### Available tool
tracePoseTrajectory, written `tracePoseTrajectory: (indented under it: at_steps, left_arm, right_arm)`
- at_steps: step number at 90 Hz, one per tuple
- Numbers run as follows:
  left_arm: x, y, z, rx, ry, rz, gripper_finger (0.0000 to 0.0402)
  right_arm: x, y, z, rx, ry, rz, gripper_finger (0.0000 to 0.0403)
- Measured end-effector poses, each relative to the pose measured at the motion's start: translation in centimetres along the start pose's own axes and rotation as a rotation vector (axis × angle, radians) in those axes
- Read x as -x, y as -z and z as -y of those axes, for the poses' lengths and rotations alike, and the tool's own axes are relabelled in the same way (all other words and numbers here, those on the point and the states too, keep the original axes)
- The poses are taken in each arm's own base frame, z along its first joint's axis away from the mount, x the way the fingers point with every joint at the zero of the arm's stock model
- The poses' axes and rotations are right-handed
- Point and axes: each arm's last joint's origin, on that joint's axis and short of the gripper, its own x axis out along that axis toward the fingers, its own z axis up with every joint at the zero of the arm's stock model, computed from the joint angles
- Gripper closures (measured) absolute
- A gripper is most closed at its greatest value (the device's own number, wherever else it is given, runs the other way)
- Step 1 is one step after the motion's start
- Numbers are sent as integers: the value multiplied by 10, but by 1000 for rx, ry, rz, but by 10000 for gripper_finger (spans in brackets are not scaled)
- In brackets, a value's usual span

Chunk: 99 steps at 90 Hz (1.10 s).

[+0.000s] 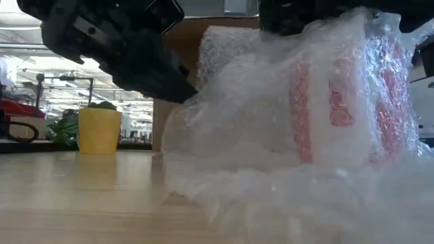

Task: Wrap mug
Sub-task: Wrap the red mug with the bubble wrap

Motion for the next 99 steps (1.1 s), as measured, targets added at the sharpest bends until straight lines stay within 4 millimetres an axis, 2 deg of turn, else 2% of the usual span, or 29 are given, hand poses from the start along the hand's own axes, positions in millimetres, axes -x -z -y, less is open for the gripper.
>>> tracePoseTrajectory:
  at_steps: [26, 57, 85, 99]
  left_arm:
    - [0, 2, 0, 2, 0, -22, 402]
    - [0, 3, 0, 5, -1, -28, 402]
    - [0, 5, 0, 4, -2, -48, 402]
    - [0, 5, 0, 4, -2, -48, 402]
  right_arm:
    - [10, -5, -3, 15, 10, -8, 402]
    - [32, -15, -6, 23, -2, -9, 402]
    - [48, -12, -16, 48, -25, -31, 402]
    - [50, -12, -19, 51, -41, -25, 402]
